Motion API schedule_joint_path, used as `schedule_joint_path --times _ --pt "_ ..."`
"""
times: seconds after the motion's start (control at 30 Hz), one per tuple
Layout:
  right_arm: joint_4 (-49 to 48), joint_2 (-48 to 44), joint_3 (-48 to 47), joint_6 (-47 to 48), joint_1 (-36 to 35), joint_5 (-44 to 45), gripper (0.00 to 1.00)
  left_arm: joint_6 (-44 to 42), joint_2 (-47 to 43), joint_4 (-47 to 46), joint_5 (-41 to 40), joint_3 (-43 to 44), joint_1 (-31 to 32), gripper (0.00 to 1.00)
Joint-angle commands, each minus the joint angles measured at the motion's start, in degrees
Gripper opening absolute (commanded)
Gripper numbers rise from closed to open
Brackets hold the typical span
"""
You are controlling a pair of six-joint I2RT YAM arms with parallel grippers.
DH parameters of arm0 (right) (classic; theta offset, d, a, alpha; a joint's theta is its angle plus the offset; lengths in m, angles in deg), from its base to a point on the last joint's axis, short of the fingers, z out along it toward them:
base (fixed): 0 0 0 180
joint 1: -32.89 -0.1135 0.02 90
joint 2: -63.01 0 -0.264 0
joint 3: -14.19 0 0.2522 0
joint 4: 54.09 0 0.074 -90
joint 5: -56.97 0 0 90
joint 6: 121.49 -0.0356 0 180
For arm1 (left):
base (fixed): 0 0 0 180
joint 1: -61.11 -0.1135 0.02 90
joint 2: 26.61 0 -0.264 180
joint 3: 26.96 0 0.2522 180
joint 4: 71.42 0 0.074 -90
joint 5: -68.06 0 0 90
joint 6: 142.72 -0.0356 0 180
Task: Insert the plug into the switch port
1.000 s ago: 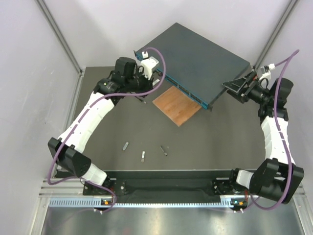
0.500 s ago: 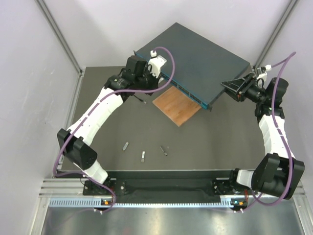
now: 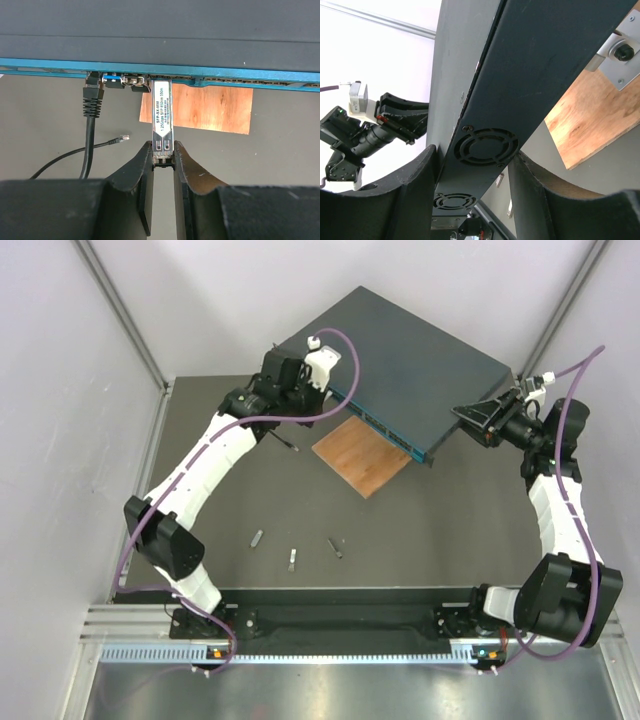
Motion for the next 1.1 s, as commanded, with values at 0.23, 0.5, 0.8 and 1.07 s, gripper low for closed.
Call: schedule_joint_path --times 0.23,0.5,0.8,1.07 --pt "-5.2 -0.9 -0.7 6.2 -3.6 -1.3 0.00 1.0 0.3 -3.4 -1.5 2.8 0.1 0.00" --pt "-5.1 -0.8 -0.7 6.2 -3.7 -1.5 0.00 1.3 0.8 -4.0 -2.1 4.0 0.2 0.00" --pt "-5.2 -0.7 -0.7 6.1 -3.6 -1.7 0.00 1.9 1.8 -4.0 -1.5 3.5 0.2 0.00" --pt "-5.3 -0.7 -0.7 6.0 -3.7 -1.8 0.00 2.7 2.8 -4.2 -1.2 3.0 0.1 0.00"
